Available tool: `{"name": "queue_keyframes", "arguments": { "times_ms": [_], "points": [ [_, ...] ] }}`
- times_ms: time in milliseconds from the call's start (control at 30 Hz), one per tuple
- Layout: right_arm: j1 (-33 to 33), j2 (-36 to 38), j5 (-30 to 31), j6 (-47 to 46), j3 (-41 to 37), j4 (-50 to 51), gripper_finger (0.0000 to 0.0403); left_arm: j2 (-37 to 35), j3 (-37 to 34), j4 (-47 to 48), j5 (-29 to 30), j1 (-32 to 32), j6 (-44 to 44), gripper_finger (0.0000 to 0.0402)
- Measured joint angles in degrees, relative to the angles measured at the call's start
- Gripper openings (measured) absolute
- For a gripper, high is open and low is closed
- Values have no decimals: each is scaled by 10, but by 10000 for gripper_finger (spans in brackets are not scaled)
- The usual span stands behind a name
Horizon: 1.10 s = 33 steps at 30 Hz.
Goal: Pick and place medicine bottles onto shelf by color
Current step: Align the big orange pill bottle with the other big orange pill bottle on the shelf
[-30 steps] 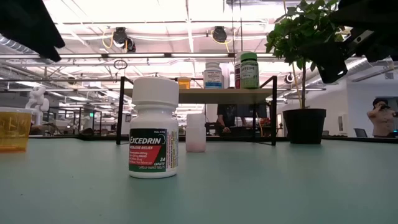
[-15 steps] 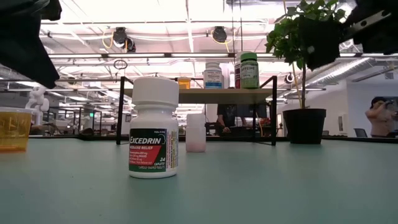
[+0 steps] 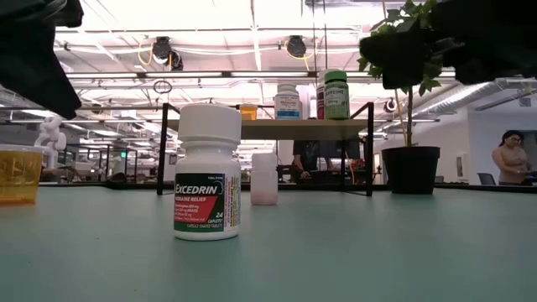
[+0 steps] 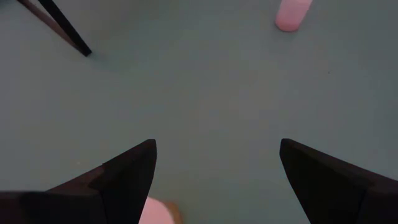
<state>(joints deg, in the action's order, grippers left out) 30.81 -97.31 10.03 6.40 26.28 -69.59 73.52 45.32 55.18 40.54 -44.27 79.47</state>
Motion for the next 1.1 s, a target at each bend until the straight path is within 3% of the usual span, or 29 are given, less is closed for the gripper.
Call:
{"name": "queue_keyframes", "arguments": {
  "times_ms": [333,633,1100],
  "points": [
    [-8,-1,21,-21,8,-3,254,0,0,0,0,0,4,342],
    [-24,-1,22,-73,8,-6,253,0,0,0,11,4,17,342],
    [-24,-1,21,-75,4,-3,253,0,0,1,-17,16,-26,342]
  ]
}}
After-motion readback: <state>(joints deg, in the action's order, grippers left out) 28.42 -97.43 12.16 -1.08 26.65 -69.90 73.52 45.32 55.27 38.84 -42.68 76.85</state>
